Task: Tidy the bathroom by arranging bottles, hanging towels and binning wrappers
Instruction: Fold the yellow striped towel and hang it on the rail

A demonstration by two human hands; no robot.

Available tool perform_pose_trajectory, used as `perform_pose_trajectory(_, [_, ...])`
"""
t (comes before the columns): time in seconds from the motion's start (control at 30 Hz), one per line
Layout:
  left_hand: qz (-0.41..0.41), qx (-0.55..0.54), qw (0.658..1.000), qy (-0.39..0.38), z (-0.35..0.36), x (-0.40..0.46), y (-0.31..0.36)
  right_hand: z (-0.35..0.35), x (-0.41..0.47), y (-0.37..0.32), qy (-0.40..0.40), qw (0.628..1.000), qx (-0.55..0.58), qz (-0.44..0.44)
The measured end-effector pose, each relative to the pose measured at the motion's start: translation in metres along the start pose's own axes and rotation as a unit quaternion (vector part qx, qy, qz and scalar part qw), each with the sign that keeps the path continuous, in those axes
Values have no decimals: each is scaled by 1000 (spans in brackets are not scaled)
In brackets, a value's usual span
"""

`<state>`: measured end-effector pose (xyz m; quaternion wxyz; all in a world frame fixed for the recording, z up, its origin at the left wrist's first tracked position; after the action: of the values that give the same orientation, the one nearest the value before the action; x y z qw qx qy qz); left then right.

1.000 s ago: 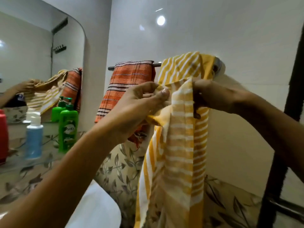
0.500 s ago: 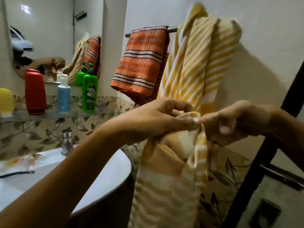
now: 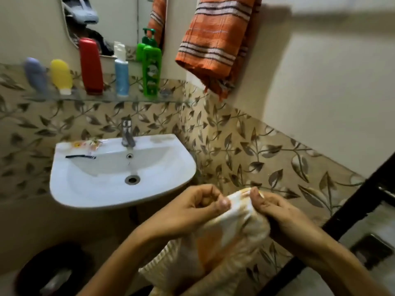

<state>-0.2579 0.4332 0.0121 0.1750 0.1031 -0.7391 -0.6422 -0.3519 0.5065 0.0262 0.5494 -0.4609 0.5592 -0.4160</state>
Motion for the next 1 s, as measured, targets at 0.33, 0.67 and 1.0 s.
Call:
perform_pose_trajectory(0.33, [-54, 24, 986, 154, -16, -86, -93, -18, 28, 39, -22, 996, 17, -84])
perform_pose_trajectory(0.67, [-16, 50, 992, 116, 5, -61, -81, 67, 77, 108, -204, 957, -184, -95])
perform_pose_trajectory(1.0, [-176, 39, 983, 32, 24, -94, -166, 42, 105, 135, -260, 927, -261, -66])
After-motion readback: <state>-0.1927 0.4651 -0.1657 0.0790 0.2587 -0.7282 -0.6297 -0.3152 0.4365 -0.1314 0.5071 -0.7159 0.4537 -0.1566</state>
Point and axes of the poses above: each hand's wrist, its own x-axis towards the middle knuckle, its own z-axis out of the palm, y = z × x, the point moved 8 cm from there along x, towards the middle knuckle, and after that the axes turned 6 degrees about -y, right-handed, at the moved point
